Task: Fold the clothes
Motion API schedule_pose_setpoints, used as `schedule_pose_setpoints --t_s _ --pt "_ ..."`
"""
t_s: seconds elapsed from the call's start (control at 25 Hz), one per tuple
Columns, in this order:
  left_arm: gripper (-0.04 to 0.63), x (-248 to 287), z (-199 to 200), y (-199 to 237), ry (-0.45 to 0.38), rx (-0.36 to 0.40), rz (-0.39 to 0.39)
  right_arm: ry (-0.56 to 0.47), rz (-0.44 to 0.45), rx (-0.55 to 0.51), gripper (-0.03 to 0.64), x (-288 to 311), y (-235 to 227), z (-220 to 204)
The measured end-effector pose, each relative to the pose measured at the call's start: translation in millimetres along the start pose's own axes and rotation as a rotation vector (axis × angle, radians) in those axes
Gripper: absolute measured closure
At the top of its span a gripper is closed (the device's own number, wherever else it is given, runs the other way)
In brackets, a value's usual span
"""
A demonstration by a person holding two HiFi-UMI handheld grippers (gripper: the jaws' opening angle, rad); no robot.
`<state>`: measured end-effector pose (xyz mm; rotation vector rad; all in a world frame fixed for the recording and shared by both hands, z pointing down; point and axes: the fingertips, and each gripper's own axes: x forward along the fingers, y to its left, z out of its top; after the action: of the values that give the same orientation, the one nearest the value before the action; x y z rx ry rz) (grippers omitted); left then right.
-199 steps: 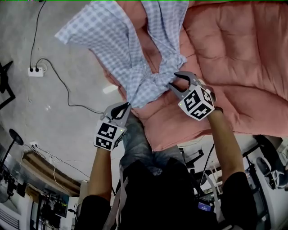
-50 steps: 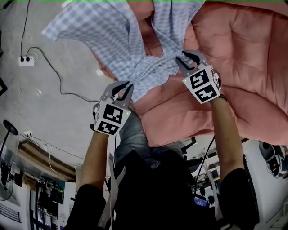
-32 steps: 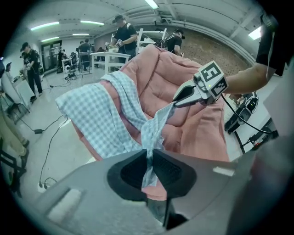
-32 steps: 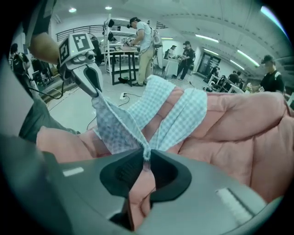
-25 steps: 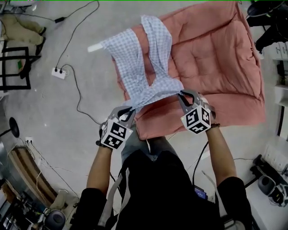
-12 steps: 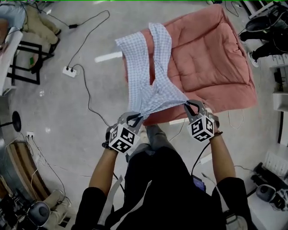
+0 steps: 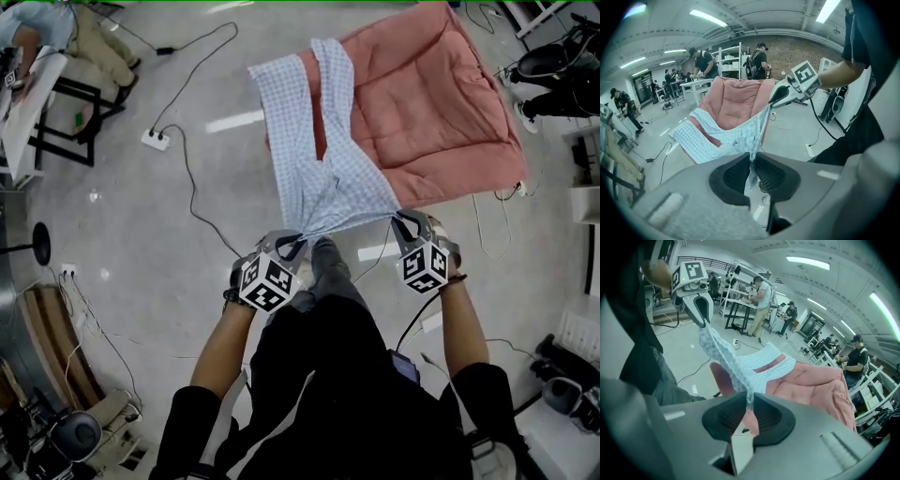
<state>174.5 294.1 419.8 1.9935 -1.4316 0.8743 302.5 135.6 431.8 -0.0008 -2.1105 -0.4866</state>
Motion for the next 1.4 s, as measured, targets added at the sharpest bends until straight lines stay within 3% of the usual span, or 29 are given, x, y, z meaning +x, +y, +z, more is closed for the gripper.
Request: schedule_pose_setpoints --t_s 0.52,0.96,1.2,1.4 --pt "0.552 17 0 -87 0.068 0.08 -0.118 0.072 0.021 0.037 0.561 -48 51 -80" --pt "0.552 39 -27 -142 0.151 0.036 -0.202 0.108 0.098 0.016 0.563 -62 88 -134" --pt "0.552 52 -53 -156 0.16 -0.043 -0.216 0.128 0.139 0.032 0.563 -46 105 -149" --pt "0.552 66 -67 -155 0.176 -0.098 -0.242 0.182 0.208 -0.013 0.563 -21 121 -166"
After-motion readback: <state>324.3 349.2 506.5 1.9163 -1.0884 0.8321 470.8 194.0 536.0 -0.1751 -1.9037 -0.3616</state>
